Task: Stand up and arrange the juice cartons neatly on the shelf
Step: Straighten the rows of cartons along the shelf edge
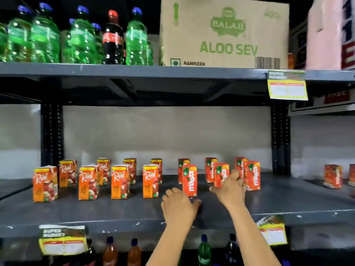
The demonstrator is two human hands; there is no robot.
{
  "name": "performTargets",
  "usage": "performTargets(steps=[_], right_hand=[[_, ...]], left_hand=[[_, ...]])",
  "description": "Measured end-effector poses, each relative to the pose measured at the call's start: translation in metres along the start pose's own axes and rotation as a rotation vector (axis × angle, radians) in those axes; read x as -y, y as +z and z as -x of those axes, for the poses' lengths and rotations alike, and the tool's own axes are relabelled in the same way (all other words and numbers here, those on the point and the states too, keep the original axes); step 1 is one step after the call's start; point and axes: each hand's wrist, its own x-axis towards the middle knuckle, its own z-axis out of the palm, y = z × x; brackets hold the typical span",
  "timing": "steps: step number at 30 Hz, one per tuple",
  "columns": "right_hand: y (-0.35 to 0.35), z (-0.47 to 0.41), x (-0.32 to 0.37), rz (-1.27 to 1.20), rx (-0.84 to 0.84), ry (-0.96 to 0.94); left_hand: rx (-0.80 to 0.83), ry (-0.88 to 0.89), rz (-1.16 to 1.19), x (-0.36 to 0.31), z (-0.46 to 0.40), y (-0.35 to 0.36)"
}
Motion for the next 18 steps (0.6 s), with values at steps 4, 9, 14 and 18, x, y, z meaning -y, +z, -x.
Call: performTargets(steps=[4, 9, 14, 18], right_hand=[[0.016, -0.025, -0.017, -0.048, 0.140, -0.006], [0.028, -0.034, -0.021, -0.054, 0.077, -0.043], [0.031, -0.035, -0.023, 0.005, 0.042, -0.072], [0.032, -0.036, -0.024, -0.018, 0.058, -0.057]], left_hand=[[0.063, -0.113, 0.016, -0.018, -0.019, 0.012], [0.057, -0.145, 0.009, -0.026, -0.033, 0.021], [0.028, -0.152, 0.028, -0.027, -0.039, 0.026], [0.022, -0.137, 0.012, -0.027, -0.039, 0.026]])
